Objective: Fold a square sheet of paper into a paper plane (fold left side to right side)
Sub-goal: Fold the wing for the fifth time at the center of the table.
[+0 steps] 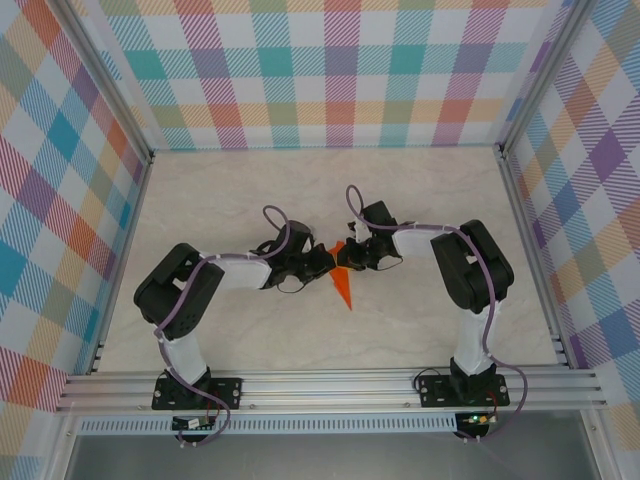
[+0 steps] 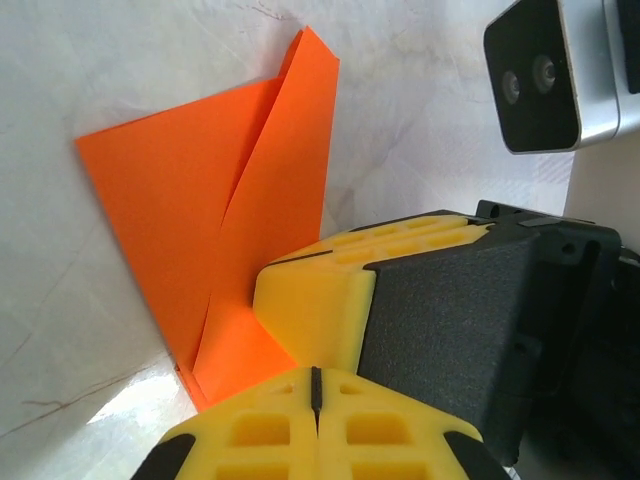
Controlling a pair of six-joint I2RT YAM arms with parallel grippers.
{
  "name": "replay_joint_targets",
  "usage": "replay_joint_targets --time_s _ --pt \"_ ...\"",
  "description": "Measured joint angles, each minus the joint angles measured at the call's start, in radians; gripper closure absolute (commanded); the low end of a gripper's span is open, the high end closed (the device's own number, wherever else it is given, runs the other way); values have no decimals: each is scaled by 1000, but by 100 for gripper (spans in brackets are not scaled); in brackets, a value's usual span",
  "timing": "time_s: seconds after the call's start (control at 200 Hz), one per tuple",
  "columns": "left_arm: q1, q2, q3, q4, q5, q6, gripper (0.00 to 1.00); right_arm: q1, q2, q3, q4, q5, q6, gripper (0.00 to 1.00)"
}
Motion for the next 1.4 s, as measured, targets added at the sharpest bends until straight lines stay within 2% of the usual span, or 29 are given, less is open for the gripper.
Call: replay_joint_targets --time_s 0.46,1.0,1.18,1.405 --pt "3 48 -1 6 -54 -23 100 -2 0 6 -5 16 0 91" --pt "9 89 36 30 -16 -26 100 -2 0 8 -7 21 -1 91" --pt "8 116 53 21 -10 -25 100 -2 -2 10 -8 24 0 89" --pt "-2 120 100 -67 -39 10 100 -3 -19 17 -31 54 0 84"
